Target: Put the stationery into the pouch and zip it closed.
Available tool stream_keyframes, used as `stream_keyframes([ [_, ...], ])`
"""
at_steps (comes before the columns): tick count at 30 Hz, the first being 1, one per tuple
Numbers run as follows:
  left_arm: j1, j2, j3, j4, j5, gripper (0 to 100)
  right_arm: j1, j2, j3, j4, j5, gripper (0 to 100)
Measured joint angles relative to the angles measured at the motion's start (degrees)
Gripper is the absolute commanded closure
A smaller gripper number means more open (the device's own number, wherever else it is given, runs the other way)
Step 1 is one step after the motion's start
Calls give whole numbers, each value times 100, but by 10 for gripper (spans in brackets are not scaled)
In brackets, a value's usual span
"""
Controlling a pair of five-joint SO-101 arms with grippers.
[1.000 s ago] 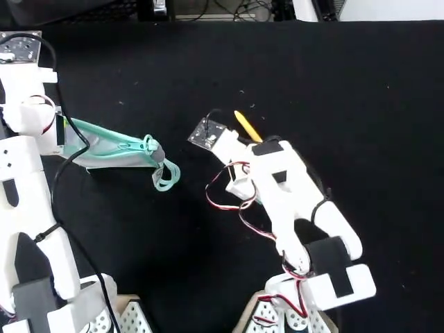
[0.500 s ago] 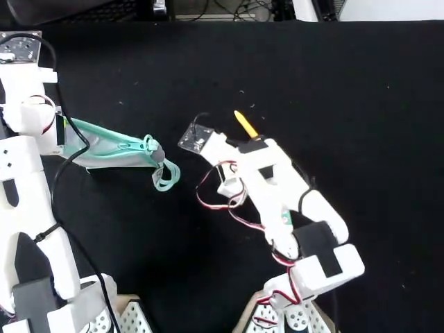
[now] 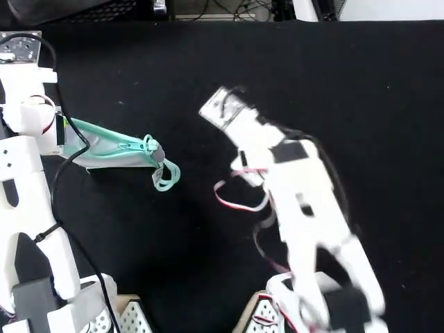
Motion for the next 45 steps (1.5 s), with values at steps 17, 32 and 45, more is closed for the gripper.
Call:
stream_keyframes([
  [17,0,0,0,0,0,971,-3692,-3895,651,-3402,-2004,986],
  [32,0,0,0,0,0,971,-3991,-1064,1424,-7332,-2004,986],
  [45,0,0,0,0,0,971,-4000,-958,1925,-7455,-2031,986],
])
